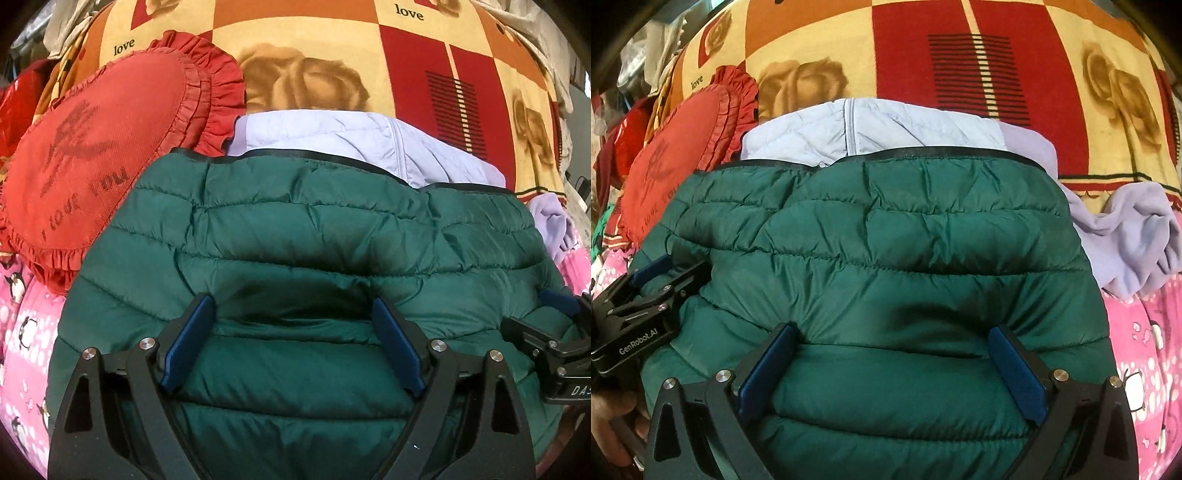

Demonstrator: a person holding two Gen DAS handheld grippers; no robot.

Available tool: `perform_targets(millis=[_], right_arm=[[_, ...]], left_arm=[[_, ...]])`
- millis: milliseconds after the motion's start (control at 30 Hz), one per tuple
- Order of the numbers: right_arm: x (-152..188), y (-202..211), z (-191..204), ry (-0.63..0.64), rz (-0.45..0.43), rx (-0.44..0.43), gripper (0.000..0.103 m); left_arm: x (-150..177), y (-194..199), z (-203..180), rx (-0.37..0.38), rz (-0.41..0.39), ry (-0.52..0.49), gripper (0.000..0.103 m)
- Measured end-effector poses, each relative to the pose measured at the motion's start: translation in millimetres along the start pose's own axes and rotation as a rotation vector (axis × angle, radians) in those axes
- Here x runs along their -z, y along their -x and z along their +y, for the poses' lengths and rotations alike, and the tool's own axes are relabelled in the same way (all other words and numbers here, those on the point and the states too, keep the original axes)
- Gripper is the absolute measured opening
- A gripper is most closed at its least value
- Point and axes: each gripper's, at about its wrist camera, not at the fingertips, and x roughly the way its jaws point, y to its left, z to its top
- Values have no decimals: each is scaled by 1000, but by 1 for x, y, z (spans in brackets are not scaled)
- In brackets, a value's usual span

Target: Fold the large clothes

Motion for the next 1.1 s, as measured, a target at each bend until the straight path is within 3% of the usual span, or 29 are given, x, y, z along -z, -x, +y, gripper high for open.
perform_targets(millis=[167,300,433,500,633,767,900,1100], right_arm=[[4,9,-2,-8,-38,-16,103],[8,38,-14,-50,-87,-69,103],[12,72,-55,-140,-151,-62,103],[21,75,-87,-214,-123,-93,103],[47,73,-138,-360,-74,-148,103],[65,58,-159,-448,-46,-293,103],[64,30,-158,-420,0,-320,103],[65,-1,-184,-504,31,-454,103]], left_arm=[[-4,8,1,42,8,13,89],[-14,42,33,120,-15,103,89],[-21,68,86,55,-56,168,89],[-18,66,111,34,-9,204,89],[0,46,143,73,103,225,89],[8,36,153,151,114,217,89],[2,25,163,188,131,234,89],[10,17,173,267,133,248,90]])
